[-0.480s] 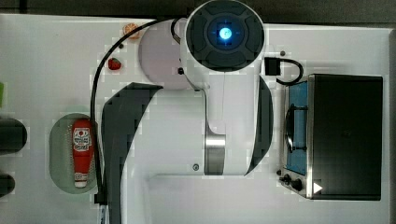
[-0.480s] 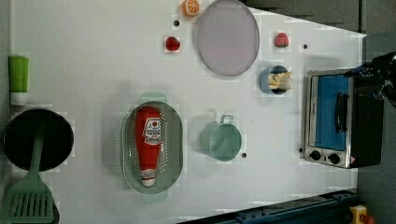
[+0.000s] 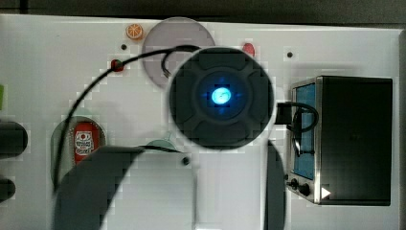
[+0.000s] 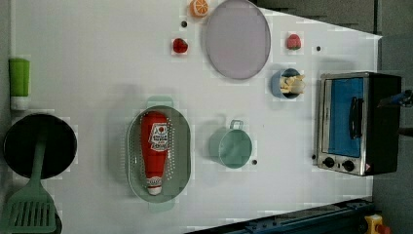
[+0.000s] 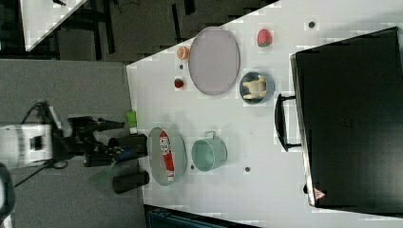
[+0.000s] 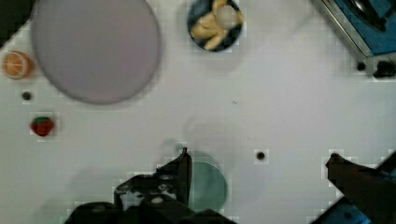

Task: Pick ketchup from strainer and place it on the table

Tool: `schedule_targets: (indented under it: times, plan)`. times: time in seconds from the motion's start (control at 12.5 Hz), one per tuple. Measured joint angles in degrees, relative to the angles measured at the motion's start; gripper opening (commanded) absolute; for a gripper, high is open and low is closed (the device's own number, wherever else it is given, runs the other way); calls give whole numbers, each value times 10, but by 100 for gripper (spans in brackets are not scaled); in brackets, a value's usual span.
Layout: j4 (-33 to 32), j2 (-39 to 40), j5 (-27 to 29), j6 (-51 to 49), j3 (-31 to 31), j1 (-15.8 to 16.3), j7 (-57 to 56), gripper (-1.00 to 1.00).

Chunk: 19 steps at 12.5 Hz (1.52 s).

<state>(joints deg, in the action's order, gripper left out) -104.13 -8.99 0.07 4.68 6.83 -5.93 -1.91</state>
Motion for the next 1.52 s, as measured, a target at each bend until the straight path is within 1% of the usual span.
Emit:
schedule_targets:
  times: [0.16,0.32,0.48,0.64,0.72,0.8,0.96,1.04,1.2,1.44,1.52]
  plan:
    - [11,-3,1,8,33,-3,0,100]
    - [11,5,2,9,80,-1,0,100]
    - [7,28,1,13,143,2,1,100]
    - [3,62,-2,37,215,5,5,100]
    - [2,79,0,44,242,14,6,100]
    - [-6,91,1,56,267,23,7,100]
    - [-41,104,6,91,315,28,8,100]
    - [-58,111,7,117,332,34,9,100]
    - [-95,128,6,206,361,39,9,100]
    - [-157,165,1,348,378,44,13,100]
    - [-178,176,-11,383,378,43,16,100]
